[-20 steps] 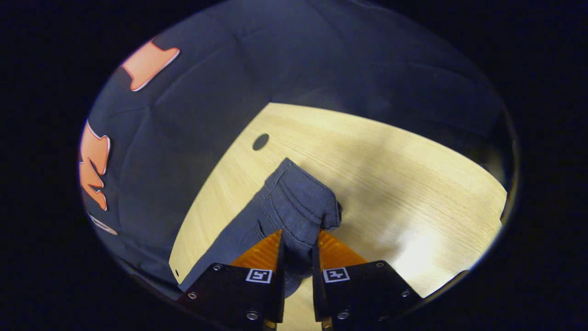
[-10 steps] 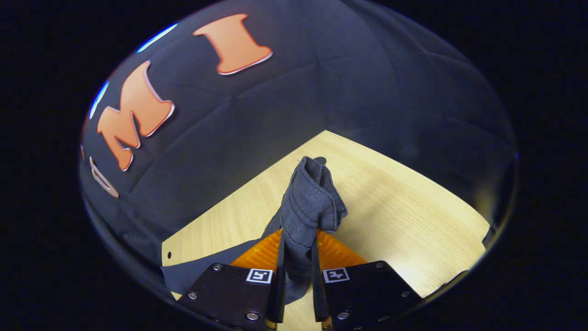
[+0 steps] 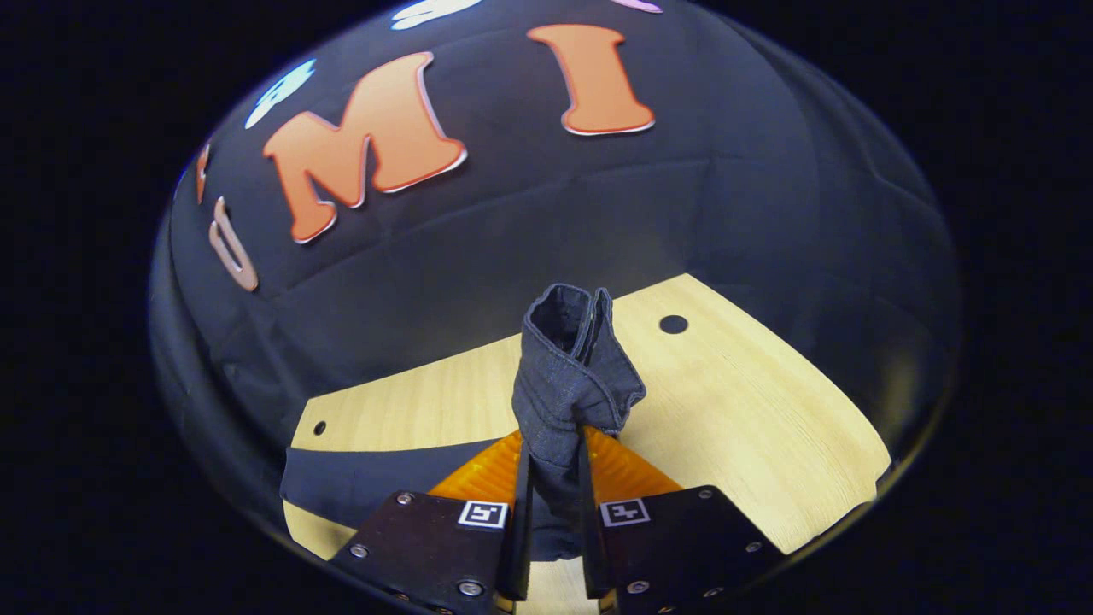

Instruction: Grasp the waist and the cuffs of the jeans and fold them to make the two legs overlap; first hold the waist and fold one-third of the jeans toward the cuffs, then hold the cuffs and fold the remaining one-third in the same direction to finish folding.

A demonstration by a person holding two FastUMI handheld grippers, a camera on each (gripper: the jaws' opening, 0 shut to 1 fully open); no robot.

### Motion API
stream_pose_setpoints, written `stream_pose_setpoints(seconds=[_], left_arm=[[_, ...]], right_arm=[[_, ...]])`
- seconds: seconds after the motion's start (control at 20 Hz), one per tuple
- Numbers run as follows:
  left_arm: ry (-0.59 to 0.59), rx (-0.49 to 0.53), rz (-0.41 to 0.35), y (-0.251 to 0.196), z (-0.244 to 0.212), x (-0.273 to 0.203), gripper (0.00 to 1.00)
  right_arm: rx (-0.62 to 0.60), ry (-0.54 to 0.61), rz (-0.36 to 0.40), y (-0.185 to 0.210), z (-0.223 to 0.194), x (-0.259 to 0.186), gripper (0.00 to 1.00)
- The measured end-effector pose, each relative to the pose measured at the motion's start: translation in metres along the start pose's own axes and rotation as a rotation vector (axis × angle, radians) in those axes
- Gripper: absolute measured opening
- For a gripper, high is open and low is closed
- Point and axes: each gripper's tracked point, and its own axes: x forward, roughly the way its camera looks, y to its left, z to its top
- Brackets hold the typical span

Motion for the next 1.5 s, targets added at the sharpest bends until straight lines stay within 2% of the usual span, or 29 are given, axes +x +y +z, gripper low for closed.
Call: stream_pose_setpoints(seconds=[0.3,0.45,0.75,1.1,1.15,1.2,1.3,1.35,1.5], left_arm=[[-0.097,0.069,0.051,0.015,0.033,-0.023,0.97],[-0.101,0.073,0.05,0.023,0.031,-0.027,0.97],[-0.076,0.05,0.099,0.061,0.02,-0.025,0.97],[-0.021,0.007,0.129,0.097,0.0,-0.024,0.97],[-0.008,-0.003,0.134,0.102,-0.004,-0.022,0.97],[0.006,-0.015,0.139,0.108,-0.01,-0.02,0.97],[0.042,-0.041,0.14,0.117,-0.024,-0.015,0.97],[0.058,-0.053,0.138,0.12,-0.03,-0.013,0.98],[0.125,-0.088,0.145,0.138,-0.053,-0.002,0.98]], right_arm=[[-0.093,0.016,0.041,0.065,-0.013,0.008,0.25],[-0.144,0.033,0.064,0.098,-0.025,0.013,0.25],[-0.24,0.062,0.138,0.161,-0.06,0.017,0.25],[-0.279,0.15,0.158,0.188,-0.103,0.028,0.25],[-0.269,0.175,0.159,0.189,-0.111,0.028,0.31],[-0.255,0.194,0.177,0.193,-0.117,0.029,0.28],[-0.217,0.18,0.221,0.213,-0.115,0.025,0.55],[-0.212,0.166,0.221,0.216,-0.113,0.022,0.66],[-0.211,0.143,0.205,0.213,-0.107,0.013,0.75]])
